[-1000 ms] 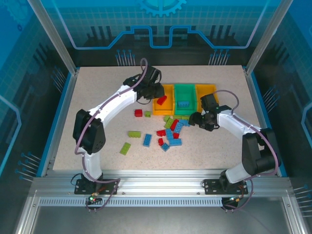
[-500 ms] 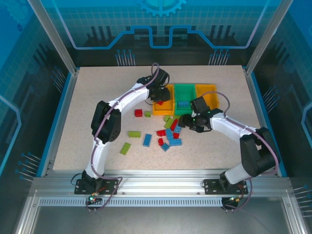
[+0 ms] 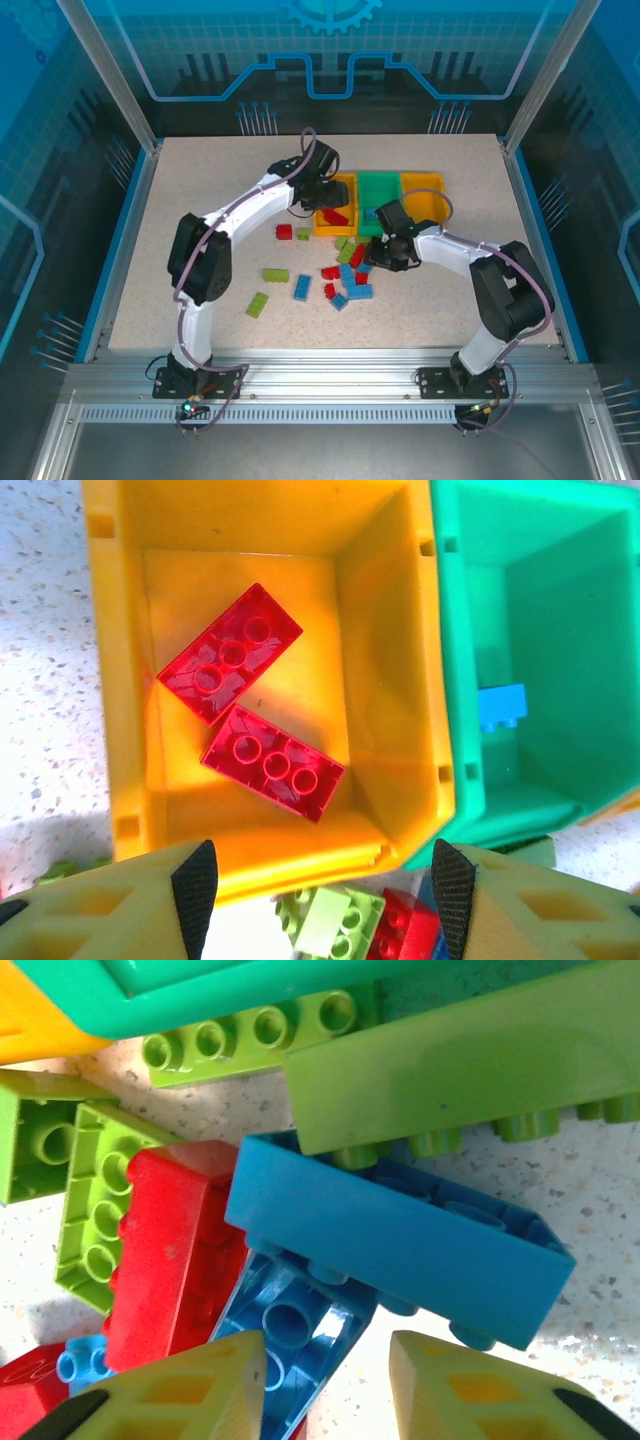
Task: Sort the legos into containers by color
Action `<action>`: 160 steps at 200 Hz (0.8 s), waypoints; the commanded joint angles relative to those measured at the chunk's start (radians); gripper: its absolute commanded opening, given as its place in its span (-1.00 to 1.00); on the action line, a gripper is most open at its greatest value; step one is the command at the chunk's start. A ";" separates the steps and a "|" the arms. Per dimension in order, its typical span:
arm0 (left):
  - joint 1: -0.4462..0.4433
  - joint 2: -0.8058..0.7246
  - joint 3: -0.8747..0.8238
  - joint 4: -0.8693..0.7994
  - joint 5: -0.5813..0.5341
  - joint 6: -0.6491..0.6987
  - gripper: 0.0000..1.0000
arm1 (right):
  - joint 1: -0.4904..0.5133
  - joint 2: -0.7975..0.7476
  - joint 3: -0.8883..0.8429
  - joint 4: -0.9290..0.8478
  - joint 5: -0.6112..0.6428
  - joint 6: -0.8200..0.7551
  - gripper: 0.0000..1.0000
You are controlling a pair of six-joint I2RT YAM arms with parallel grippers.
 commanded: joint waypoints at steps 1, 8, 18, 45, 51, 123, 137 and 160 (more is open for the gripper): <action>-0.003 -0.098 -0.067 0.031 -0.028 -0.021 0.26 | 0.016 0.028 0.028 0.002 0.033 -0.008 -0.36; -0.004 -0.115 -0.094 0.036 -0.033 -0.022 0.27 | 0.016 0.032 0.032 0.000 0.034 -0.011 -0.40; -0.004 -0.138 -0.126 0.040 -0.042 -0.024 0.27 | 0.016 0.035 0.035 -0.006 0.034 -0.012 -0.48; -0.002 -0.187 -0.201 0.052 -0.056 -0.033 0.29 | 0.016 0.035 0.029 -0.028 0.038 -0.003 -0.72; 0.000 -0.195 -0.217 0.055 -0.058 -0.035 0.29 | 0.016 0.033 0.025 -0.030 0.039 -0.003 -0.78; 0.008 -0.246 -0.311 0.066 -0.069 -0.052 0.30 | 0.010 -0.049 0.024 -0.092 0.060 -0.008 -0.98; 0.008 -0.251 -0.326 0.068 -0.070 -0.055 0.30 | 0.008 -0.069 0.035 -0.106 0.059 -0.007 -0.98; 0.008 -0.261 -0.352 0.066 -0.073 -0.058 0.29 | -0.001 -0.103 0.064 -0.130 0.050 -0.011 -0.98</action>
